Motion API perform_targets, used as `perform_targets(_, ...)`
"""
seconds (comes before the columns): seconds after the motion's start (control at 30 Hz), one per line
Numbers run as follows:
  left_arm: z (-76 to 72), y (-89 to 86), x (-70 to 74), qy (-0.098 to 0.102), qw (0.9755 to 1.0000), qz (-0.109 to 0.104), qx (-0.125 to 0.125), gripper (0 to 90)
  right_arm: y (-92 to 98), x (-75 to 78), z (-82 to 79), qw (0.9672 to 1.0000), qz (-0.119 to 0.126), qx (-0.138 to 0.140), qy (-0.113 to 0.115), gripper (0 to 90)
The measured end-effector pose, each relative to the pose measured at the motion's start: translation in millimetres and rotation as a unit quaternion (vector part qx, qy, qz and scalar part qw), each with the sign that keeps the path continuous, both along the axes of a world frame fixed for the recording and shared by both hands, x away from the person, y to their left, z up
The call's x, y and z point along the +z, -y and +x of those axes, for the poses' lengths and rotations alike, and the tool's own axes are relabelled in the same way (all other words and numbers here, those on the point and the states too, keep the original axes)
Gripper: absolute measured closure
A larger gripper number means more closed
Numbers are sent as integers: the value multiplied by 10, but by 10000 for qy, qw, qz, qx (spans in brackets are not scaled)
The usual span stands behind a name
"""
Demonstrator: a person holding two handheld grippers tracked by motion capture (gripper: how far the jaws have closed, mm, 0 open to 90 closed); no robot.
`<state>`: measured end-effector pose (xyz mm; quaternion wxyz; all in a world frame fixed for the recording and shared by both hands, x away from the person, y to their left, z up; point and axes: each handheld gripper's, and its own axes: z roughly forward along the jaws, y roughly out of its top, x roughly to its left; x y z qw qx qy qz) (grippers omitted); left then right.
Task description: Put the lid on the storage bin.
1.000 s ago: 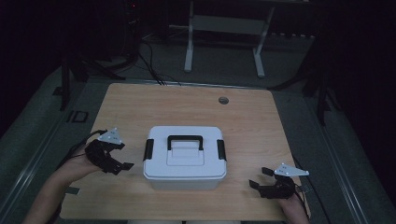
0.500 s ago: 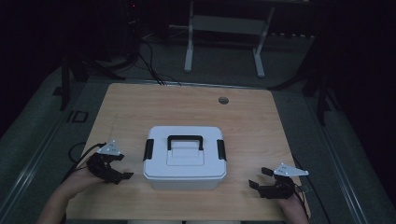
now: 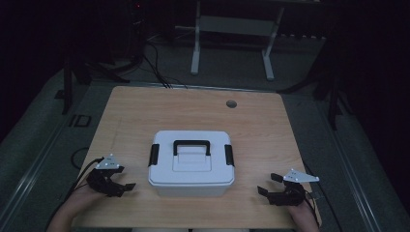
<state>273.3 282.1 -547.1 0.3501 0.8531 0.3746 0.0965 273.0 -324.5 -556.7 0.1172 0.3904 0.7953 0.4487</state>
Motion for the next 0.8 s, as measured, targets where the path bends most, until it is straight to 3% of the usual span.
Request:
perform_targets(0.13,-38,-10,-5,119,9997,-108,164,143,1,0,-1,10000,7,-5,-3,138)
perform_targets(0.27,-61,-17,-32,210,9993,-21,298,143,3,0,-1,10000,9,-5,0,138)
perform_targets(0.3,-80,-12,-52,291,9987,82,407,143,2,1,-3,10000,12,-8,5,138)
perform_targets(0.5,-100,-40,-56,493,9957,-60,776,143,24,5,-4,9998,8,-182,94,139)
perform_targets(0.8,-142,-54,-89,674,9922,-107,1039,143,15,6,-7,9996,-62,-262,126,138)
